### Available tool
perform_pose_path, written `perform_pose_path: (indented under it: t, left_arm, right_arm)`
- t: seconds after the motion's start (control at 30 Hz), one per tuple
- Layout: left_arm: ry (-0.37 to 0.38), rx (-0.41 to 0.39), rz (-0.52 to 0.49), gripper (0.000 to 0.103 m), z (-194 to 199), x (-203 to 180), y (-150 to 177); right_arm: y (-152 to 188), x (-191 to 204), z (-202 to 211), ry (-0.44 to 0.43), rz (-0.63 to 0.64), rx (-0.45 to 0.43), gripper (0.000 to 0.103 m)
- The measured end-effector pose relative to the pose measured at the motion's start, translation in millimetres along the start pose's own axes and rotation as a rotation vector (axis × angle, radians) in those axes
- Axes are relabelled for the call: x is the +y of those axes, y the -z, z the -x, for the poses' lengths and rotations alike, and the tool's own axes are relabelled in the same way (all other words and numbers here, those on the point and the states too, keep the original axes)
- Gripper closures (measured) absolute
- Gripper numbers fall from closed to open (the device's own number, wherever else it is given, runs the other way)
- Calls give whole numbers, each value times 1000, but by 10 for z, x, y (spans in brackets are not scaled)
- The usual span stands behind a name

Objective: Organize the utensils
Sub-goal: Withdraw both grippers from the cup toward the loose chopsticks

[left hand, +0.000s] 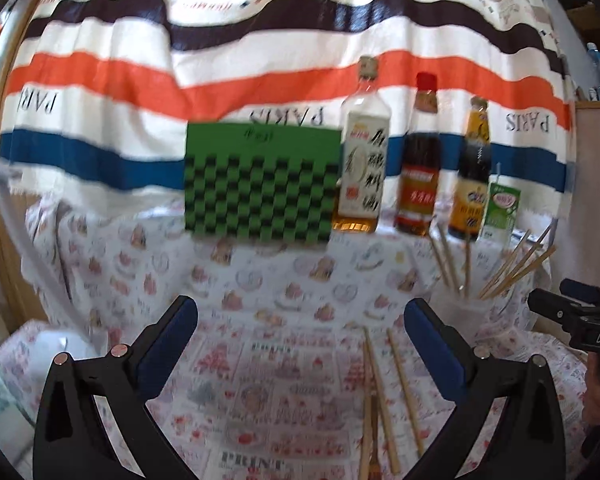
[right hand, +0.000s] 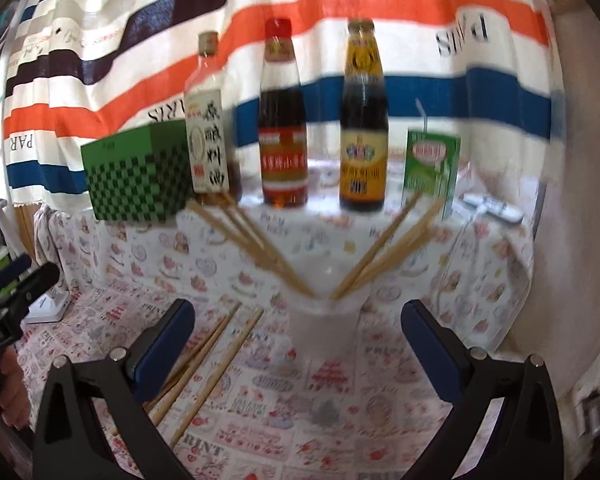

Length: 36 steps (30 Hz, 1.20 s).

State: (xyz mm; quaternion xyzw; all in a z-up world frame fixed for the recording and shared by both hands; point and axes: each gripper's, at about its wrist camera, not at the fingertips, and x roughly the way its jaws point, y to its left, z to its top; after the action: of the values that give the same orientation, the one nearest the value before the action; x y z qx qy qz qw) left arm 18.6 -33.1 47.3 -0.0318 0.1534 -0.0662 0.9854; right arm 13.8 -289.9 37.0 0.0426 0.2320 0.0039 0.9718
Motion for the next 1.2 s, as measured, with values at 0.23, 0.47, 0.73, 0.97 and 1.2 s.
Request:
perform_pose_path:
  t: [0.23,0.47,0.73,0.97,1.2]
  left_arm:
    - [-28,20,33,1,-70,100,118]
    - [-86,14,73,1,-122,179,142]
    - [-23,44,-63,1,-185,-11,167]
    - [-44,142,-45,1,-310,-20,220]
    - [11,273,58,1,-423,-32,308]
  right_arm:
    - [181,-33,-114,7,-18,-56,0]
    - [248,1,-151,-117,26,-26,0]
    - [283,-5,-179,-34,60,-3,0]
    - [268,-61,-195,-55,50,28,0]
    - [280,-58,-219,-72,24,64,17]
